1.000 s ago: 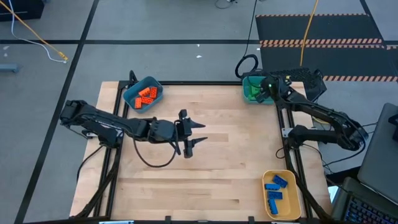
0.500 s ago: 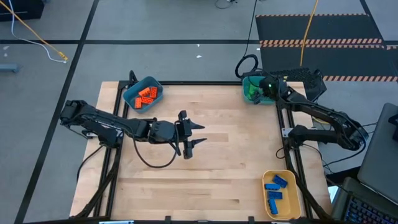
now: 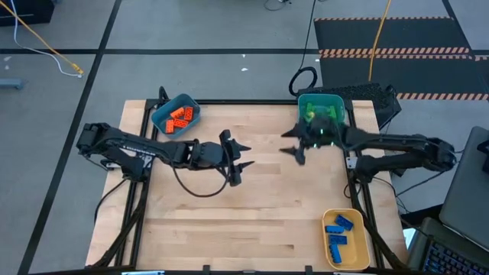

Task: Sort & place blocks by color
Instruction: Return to Home Position

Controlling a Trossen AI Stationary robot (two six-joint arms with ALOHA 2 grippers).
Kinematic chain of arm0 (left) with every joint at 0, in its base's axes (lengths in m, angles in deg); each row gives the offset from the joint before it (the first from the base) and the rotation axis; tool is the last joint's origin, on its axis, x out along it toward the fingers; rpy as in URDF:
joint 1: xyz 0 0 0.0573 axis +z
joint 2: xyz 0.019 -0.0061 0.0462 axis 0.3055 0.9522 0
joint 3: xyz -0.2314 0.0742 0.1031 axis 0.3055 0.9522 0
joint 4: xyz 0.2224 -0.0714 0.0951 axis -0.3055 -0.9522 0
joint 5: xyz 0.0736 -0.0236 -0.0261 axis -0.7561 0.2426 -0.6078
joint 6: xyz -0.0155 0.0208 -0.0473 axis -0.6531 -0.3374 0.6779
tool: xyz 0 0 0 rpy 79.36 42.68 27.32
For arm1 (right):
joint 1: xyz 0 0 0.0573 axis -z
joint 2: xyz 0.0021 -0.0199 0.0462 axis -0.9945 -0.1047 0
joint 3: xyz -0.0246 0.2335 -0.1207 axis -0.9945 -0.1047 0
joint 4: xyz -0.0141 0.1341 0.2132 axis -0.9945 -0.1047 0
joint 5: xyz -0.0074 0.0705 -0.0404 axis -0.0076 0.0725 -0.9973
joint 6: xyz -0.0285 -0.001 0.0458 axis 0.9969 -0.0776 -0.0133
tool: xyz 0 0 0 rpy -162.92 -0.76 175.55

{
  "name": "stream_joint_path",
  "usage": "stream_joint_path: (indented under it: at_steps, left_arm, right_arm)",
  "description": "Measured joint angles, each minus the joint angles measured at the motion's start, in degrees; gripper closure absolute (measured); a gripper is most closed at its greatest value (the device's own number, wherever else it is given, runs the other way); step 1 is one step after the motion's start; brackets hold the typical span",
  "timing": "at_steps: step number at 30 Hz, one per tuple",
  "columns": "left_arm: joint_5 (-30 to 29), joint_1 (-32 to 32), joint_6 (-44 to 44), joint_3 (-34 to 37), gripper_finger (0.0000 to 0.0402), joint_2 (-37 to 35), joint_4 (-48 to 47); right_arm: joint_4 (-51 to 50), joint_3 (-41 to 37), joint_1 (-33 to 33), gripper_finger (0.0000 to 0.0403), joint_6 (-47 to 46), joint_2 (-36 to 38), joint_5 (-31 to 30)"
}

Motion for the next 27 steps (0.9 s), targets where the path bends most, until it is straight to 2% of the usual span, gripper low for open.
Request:
stream_joint_path:
  at_steps: [3, 7, 10, 12, 22, 27]
  left_arm:
    - [-0.03, 0.67, -0.04, 0.00, 0.0176, 0.00, 0.02]
    - [-0.01, 1.28, -1.19, 0.00, 0.0176, -0.02, 0.78]
    - [0.61, 2.02, -1.27, 0.00, 0.0176, -0.03, 2.08]
    - [2.06, 2.50, -1.05, 0.00, 0.0176, -0.04, 3.21]
    - [10.37, 2.57, -3.96, 0.04, 0.0177, 2.63, 8.63]
    - [11.47, 3.51, -4.04, 0.02, 0.0177, 2.64, 5.23]
  right_arm:
    - [5.12, -1.02, -10.06, 0.0115, -0.18, 0.00, -8.95]
    - [7.49, -1.10, -22.84, 0.0116, 3.14, 0.02, -26.35]
    - [9.05, -1.10, -29.19, 0.0116, 5.71, 0.56, -37.20]
    - [9.18, -1.10, -31.32, 0.0116, 6.38, 1.29, -41.16]
    - [8.32, -1.17, -32.34, 0.0125, 3.53, 4.54, -38.43]
    - [8.42, -1.19, -32.97, 0.0146, 2.32, 6.14, -34.50]
